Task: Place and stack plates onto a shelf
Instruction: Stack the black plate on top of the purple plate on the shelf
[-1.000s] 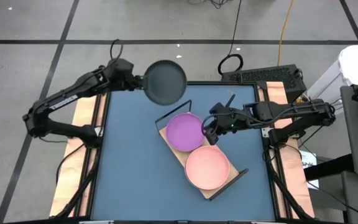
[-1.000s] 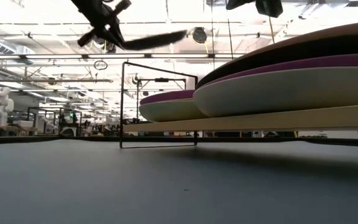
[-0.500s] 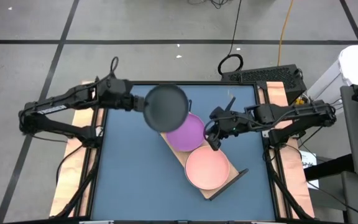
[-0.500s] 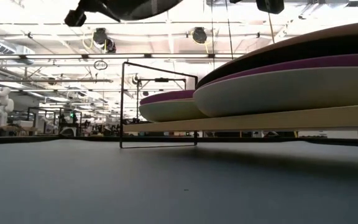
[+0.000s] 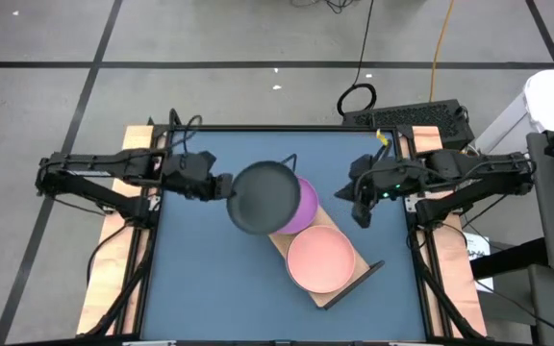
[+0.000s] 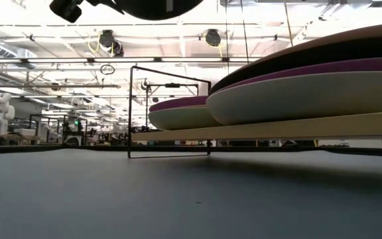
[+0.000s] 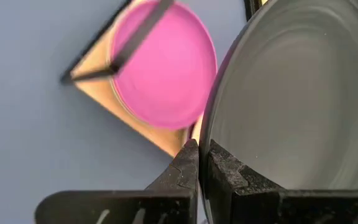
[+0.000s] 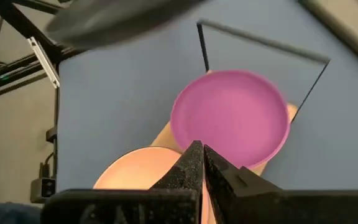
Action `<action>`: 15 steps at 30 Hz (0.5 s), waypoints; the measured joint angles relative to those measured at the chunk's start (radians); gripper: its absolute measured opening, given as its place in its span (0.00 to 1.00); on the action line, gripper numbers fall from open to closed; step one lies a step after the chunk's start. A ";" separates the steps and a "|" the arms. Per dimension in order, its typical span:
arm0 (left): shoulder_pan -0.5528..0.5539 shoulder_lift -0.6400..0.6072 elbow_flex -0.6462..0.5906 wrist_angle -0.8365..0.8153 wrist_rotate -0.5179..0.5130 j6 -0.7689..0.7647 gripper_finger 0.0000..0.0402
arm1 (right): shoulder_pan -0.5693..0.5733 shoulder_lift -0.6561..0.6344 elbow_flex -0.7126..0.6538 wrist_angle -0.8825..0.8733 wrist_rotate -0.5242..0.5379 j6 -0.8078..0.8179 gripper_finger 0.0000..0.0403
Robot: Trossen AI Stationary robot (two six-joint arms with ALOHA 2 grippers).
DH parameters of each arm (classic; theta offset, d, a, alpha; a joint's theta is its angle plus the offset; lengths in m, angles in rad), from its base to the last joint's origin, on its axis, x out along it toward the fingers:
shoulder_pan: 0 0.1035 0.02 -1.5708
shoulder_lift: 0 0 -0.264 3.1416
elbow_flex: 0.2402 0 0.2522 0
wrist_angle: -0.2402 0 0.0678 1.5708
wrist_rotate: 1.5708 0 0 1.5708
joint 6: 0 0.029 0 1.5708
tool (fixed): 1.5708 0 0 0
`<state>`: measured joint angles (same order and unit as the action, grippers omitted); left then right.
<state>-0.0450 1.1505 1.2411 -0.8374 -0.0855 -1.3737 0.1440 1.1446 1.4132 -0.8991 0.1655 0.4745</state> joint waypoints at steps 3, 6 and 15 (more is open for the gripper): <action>-0.036 0.041 0.000 0.021 0.000 -0.085 0.03 | -0.006 -0.034 0.000 0.002 0.047 -0.060 0.00; -0.068 0.096 0.000 0.060 0.002 -0.158 0.03 | -0.013 -0.064 0.000 -0.004 0.072 -0.125 0.00; -0.127 0.256 0.000 0.099 0.006 -0.316 0.03 | -0.028 -0.113 0.000 -0.004 0.073 -0.303 0.00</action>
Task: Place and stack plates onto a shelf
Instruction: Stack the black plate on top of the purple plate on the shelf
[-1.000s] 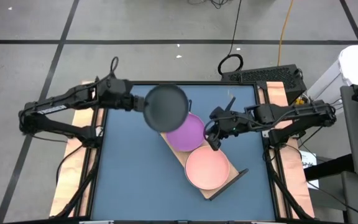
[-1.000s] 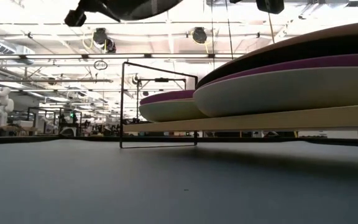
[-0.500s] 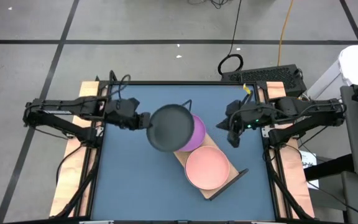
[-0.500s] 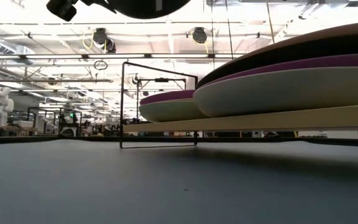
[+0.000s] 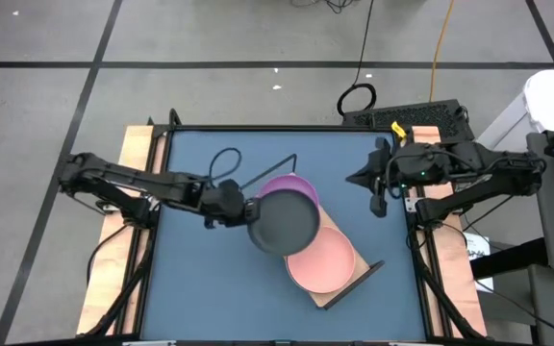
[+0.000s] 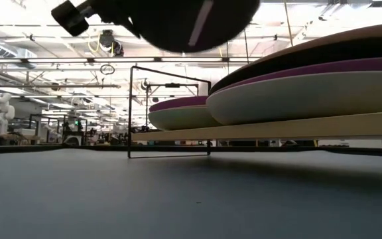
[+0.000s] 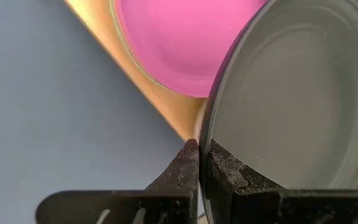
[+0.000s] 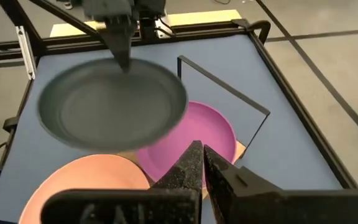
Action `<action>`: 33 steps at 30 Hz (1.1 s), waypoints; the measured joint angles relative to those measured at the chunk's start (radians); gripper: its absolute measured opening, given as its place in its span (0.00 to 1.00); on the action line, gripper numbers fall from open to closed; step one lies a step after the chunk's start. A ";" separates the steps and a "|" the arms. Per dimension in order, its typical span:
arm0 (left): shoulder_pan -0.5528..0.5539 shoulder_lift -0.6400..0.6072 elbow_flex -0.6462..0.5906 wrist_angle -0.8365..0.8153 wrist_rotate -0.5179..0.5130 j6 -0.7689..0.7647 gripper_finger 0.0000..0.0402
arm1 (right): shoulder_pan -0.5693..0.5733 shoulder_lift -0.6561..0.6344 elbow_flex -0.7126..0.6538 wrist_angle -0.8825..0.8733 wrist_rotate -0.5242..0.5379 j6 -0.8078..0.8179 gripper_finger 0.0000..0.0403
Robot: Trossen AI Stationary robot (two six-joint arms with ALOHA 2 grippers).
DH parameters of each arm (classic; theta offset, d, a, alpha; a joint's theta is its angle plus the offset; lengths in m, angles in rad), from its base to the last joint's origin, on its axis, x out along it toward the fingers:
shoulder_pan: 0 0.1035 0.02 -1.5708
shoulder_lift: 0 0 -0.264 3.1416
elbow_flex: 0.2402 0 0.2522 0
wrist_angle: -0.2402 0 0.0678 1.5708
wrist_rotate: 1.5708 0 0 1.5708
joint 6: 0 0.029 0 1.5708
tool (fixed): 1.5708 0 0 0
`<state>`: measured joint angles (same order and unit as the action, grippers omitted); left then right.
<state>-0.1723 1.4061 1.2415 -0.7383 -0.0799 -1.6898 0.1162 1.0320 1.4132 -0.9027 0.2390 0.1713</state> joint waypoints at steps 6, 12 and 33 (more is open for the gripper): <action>0.001 0.066 0.000 0.061 -0.004 -0.044 0.03 | 0.000 -0.011 0.000 0.000 -0.003 -0.063 0.00; 0.003 0.126 0.000 0.015 -0.027 -0.110 0.03 | -0.006 -0.013 0.000 0.000 -0.003 -0.087 0.00; 0.061 0.180 0.000 -0.023 -0.140 -0.260 0.05 | -0.006 -0.013 0.000 -0.001 -0.003 -0.151 0.00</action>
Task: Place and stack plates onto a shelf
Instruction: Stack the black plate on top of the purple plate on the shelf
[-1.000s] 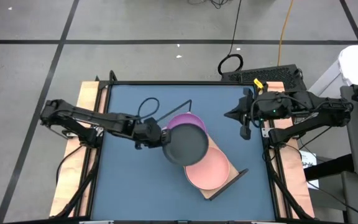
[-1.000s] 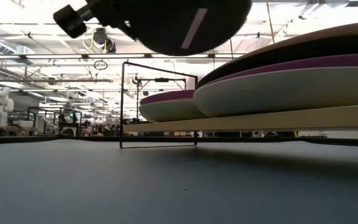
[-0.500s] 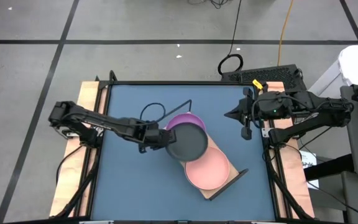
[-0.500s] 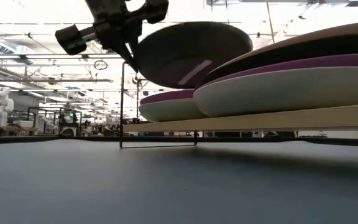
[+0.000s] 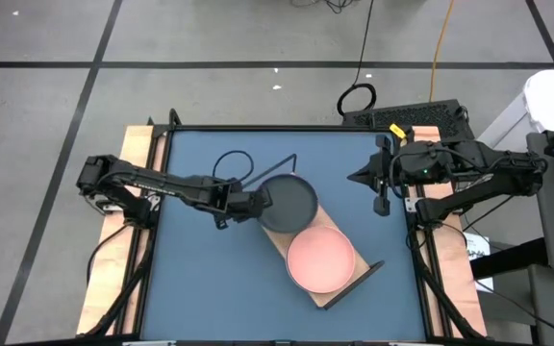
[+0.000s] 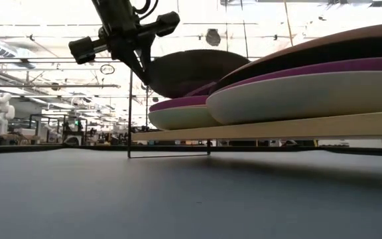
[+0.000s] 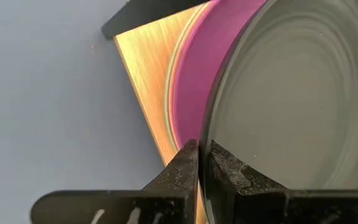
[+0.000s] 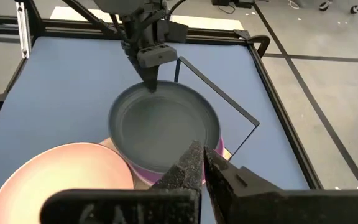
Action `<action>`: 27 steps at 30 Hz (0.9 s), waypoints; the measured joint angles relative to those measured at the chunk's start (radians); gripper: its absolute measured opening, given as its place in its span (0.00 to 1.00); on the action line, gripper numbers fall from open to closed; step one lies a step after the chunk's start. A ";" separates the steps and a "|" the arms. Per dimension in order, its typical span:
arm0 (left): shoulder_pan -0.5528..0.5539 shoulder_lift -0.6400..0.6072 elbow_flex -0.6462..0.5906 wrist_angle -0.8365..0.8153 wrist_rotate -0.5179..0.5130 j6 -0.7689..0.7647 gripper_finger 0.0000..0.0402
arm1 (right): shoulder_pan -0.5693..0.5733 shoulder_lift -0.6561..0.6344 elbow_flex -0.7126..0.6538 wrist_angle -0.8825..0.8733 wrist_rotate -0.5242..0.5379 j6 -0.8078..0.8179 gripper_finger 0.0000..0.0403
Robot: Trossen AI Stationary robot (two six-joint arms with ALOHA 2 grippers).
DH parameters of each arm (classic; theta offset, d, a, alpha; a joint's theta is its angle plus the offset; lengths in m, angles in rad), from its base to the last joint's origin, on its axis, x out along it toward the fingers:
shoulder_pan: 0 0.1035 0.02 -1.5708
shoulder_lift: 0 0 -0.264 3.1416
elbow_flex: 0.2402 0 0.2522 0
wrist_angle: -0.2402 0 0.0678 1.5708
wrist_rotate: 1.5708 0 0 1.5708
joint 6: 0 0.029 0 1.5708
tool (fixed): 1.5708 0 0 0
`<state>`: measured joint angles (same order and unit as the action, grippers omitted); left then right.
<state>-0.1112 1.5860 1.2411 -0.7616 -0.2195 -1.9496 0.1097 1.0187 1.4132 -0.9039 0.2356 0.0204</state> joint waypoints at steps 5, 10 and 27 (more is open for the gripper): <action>0.009 0.000 0.000 -0.030 -0.015 -0.013 0.07 | 0.000 0.000 0.000 0.001 0.001 -0.006 0.00; 0.014 0.000 -0.016 -0.051 -0.065 -0.075 0.07 | 0.000 0.000 0.000 0.001 0.003 -0.006 0.00; 0.005 0.000 -0.018 0.053 -0.136 -0.034 0.08 | 0.000 0.000 0.000 0.001 0.003 -0.006 0.00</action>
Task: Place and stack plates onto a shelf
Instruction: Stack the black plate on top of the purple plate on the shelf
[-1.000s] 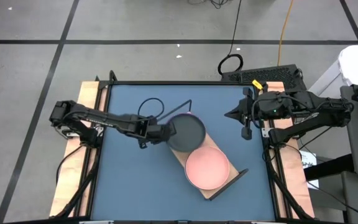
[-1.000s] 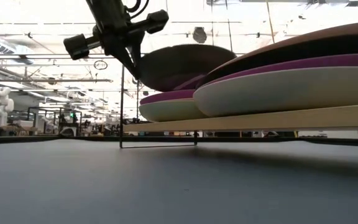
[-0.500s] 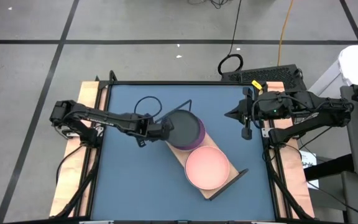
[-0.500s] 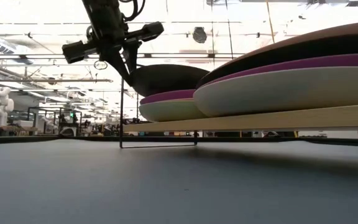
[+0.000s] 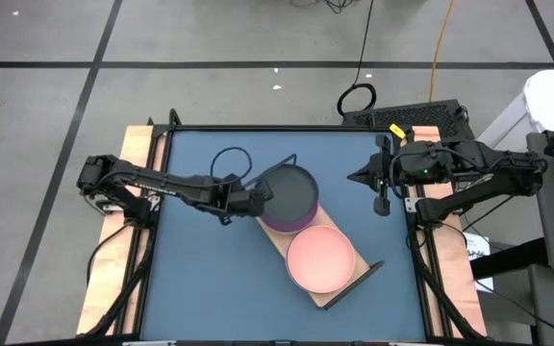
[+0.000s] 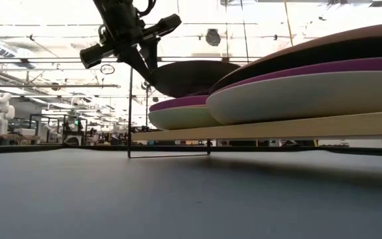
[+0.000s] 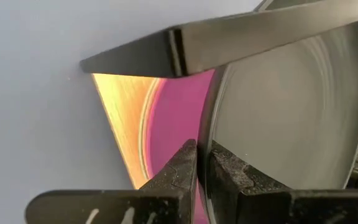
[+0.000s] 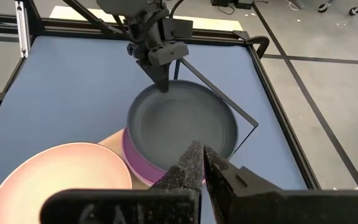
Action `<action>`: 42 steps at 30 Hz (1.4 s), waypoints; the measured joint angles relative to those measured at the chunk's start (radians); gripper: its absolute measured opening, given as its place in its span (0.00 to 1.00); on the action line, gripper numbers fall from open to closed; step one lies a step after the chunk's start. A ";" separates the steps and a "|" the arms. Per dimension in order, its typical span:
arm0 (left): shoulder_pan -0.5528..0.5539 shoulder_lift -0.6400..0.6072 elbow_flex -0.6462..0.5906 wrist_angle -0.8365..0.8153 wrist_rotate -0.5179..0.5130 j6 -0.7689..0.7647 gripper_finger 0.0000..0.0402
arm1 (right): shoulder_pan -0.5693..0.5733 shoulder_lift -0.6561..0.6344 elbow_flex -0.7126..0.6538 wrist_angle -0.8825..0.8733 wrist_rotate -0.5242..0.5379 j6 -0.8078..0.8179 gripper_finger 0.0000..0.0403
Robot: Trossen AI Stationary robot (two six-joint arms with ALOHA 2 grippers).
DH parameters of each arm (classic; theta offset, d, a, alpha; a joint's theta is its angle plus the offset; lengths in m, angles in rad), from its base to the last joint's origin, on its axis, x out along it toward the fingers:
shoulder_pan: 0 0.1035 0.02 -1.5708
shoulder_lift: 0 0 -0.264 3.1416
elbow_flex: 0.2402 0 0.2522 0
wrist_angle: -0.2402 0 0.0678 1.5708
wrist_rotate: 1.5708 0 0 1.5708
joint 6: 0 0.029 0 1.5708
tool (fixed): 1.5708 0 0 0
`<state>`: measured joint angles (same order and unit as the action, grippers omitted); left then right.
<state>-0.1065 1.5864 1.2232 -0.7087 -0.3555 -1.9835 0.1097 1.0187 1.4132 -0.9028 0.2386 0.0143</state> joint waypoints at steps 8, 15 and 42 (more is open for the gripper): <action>-0.007 0.000 0.000 -0.002 -0.004 0.025 0.08 | 0.000 0.000 0.000 0.000 0.000 0.024 0.00; -0.009 0.067 0.000 0.030 0.081 0.002 0.08 | 0.000 0.000 0.000 0.000 0.000 0.024 0.00; -0.059 0.105 0.005 0.041 0.011 -0.044 0.36 | 0.000 0.000 0.000 0.000 -0.004 0.024 0.00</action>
<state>-0.1653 1.6915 1.2285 -0.6680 -0.3448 -2.0276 0.1101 1.0191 1.4136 -0.9031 0.2350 0.0383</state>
